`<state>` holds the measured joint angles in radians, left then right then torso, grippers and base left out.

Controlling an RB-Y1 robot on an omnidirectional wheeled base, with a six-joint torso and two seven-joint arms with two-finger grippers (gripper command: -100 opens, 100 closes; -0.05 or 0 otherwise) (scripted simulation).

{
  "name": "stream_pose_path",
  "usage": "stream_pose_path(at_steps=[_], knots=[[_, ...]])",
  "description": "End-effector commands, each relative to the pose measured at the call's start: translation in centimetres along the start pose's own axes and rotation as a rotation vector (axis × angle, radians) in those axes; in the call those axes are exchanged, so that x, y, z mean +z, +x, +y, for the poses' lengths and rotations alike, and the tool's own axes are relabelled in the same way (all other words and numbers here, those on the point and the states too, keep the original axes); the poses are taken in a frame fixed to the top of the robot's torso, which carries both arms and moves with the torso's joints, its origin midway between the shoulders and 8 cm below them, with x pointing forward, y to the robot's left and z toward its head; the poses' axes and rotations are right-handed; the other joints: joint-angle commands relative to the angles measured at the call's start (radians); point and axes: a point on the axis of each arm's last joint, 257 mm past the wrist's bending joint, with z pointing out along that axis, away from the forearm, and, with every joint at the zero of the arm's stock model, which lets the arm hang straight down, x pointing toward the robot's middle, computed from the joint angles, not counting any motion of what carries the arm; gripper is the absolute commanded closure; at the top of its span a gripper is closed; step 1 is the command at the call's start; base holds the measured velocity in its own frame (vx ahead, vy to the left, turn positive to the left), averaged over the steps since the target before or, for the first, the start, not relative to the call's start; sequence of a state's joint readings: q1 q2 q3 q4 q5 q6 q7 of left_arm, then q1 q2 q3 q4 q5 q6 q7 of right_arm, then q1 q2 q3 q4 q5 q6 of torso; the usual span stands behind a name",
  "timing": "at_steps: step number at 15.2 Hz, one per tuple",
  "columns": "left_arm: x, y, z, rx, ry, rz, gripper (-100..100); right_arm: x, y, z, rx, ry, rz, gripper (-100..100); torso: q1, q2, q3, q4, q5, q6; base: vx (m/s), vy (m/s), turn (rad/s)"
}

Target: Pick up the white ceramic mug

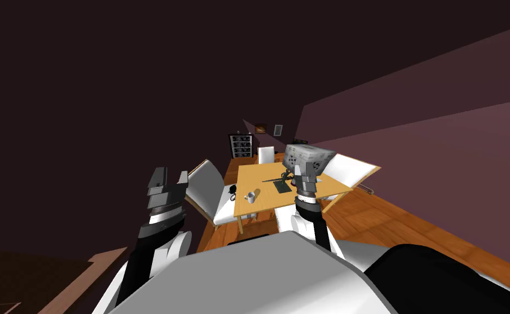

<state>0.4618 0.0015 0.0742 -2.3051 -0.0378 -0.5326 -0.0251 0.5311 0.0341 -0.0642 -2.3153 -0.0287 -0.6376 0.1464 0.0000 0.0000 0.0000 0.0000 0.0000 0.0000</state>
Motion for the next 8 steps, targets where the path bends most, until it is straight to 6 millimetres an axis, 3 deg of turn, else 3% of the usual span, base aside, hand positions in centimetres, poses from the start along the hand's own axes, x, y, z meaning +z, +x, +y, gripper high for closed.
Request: stream_pose_path(at_steps=[1, 8], knots=[[0.0, 0.0, 0.0, 0.000, 0.000, 0.000, 0, 0.1, 0.7, -0.1, 0.004, -0.002, 0.044, -100, 0.000, 0.000, 0.000, 0.000, 0.000, 0.000, -0.004, 0.003, 0.083], [0.0, 0.0, 0.0, 0.000, 0.000, 0.000, 0, -0.1, 2.6, -0.9, 0.029, 0.013, 0.149, -100, 0.000, 0.001, 0.000, 0.000, 0.000, 0.000, -0.011, 0.000, 0.102]])
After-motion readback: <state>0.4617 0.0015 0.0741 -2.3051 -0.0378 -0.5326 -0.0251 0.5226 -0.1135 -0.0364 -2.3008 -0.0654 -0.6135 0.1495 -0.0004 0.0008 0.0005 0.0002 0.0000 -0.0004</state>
